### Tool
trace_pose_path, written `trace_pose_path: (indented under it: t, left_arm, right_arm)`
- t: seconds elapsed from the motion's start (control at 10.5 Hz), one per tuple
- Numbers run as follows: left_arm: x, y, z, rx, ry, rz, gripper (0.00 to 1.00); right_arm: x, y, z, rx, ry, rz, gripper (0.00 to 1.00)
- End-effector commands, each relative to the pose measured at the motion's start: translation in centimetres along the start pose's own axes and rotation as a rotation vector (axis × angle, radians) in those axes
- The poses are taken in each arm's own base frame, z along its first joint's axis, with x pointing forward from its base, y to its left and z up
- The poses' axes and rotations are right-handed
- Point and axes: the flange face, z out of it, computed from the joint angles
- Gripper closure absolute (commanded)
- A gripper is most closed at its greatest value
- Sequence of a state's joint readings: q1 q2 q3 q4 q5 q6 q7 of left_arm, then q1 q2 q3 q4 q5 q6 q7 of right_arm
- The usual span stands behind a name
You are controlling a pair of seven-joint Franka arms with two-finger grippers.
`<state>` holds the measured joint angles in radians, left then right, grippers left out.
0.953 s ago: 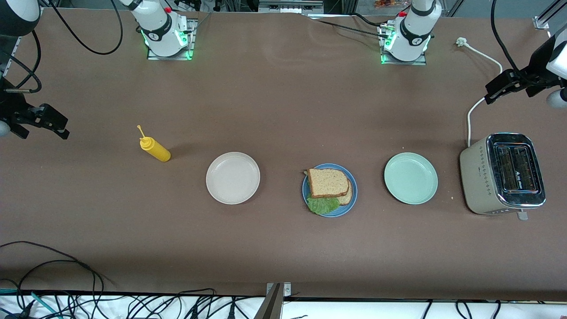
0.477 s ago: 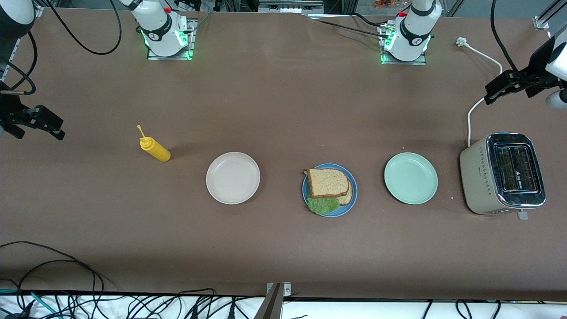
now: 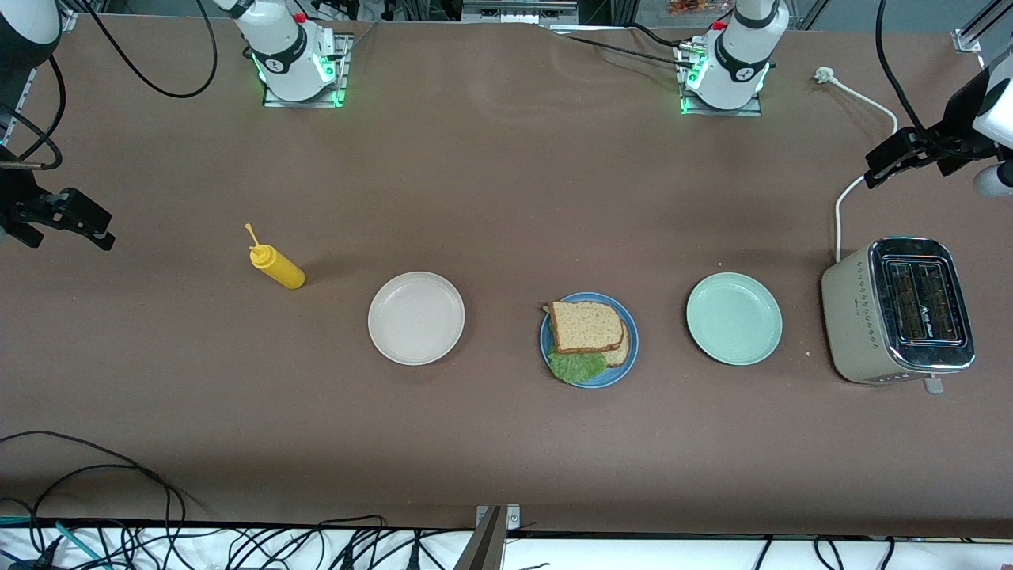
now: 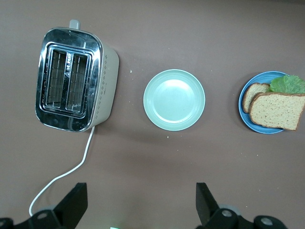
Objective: Make sandwich in blue plate with both arms
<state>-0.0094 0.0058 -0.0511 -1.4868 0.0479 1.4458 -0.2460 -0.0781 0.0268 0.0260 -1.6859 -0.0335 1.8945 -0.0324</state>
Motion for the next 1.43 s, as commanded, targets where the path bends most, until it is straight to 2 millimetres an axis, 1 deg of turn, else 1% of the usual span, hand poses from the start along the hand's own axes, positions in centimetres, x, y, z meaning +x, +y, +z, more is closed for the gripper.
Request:
trace_pose_path:
  t: [0.0,1.33]
  left_arm:
    - [0.24,-0.23,-0.58,0.022,0.0,-0.009,0.0]
    - [0.3,-0.45,-0.5,0.021,-0.002,-0.013,0.0]
  right_arm:
    - [0.22,0.27,-0.28,0.003,0.004,0.0,0.0]
    - [0.27,0.27,-0.04,0.002,0.011,0.007,0.0]
